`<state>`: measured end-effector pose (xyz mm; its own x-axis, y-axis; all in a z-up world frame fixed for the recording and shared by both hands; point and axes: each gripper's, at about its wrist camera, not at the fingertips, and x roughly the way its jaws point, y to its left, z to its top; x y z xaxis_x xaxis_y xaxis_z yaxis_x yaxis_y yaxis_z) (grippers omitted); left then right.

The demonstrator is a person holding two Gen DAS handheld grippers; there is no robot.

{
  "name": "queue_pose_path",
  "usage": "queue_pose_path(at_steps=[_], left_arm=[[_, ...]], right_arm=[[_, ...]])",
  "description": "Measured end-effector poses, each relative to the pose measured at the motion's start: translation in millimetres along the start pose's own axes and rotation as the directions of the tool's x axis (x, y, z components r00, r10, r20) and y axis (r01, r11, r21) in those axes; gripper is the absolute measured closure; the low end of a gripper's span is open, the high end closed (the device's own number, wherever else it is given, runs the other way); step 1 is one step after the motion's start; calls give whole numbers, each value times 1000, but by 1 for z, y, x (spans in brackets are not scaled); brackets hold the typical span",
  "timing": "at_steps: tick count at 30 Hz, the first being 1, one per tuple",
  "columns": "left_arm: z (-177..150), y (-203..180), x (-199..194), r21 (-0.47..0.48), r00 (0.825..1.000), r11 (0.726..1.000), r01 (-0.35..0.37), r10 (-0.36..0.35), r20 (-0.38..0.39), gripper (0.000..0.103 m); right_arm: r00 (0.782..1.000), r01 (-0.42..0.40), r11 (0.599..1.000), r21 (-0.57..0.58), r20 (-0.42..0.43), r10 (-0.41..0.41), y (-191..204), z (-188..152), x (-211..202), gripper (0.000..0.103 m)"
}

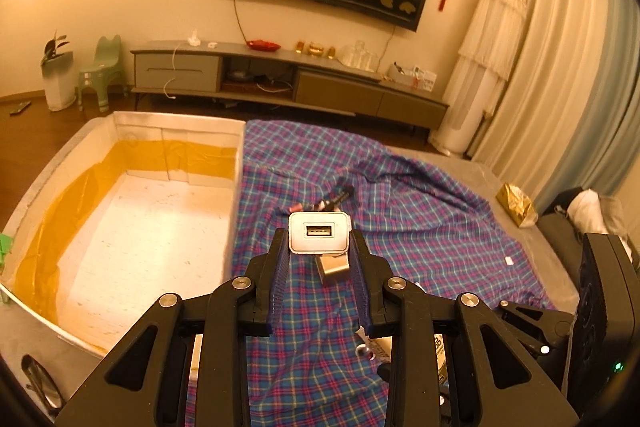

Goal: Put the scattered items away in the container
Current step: 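Carry the charger in the left gripper and tissue pack in the right gripper over the box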

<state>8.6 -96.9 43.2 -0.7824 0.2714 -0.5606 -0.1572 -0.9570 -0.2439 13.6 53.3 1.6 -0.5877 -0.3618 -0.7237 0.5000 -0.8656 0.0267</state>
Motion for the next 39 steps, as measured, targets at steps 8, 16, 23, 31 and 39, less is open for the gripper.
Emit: queue_pose_path(at_steps=[8, 16, 23, 31, 39], left_arm=[[10, 19, -11, -47, 999, 999, -1, 3, 33, 72], [22, 42, -20, -109, 998, 994, 0, 7, 63, 72], [33, 66, -28, -165, 996, 986, 3, 13, 92, 72], [43, 103, -29, -241, 993, 970, -17, 44, 107, 72], [52, 121, -20, -270, 992, 962, -50, 79, 96, 72]], right_arm=[[1000, -28, 1000, 4, 6, 28, 5, 26, -3, 50], [999, -22, 999, -32, 23, 22, 13, 58, -5, 50], [1000, -22, 997, -71, 21, 23, 26, 80, 0, 50], [999, -33, 994, -105, 14, 34, 39, 104, 12, 50], [999, -41, 991, -128, -11, 40, 49, 122, 31, 50]])
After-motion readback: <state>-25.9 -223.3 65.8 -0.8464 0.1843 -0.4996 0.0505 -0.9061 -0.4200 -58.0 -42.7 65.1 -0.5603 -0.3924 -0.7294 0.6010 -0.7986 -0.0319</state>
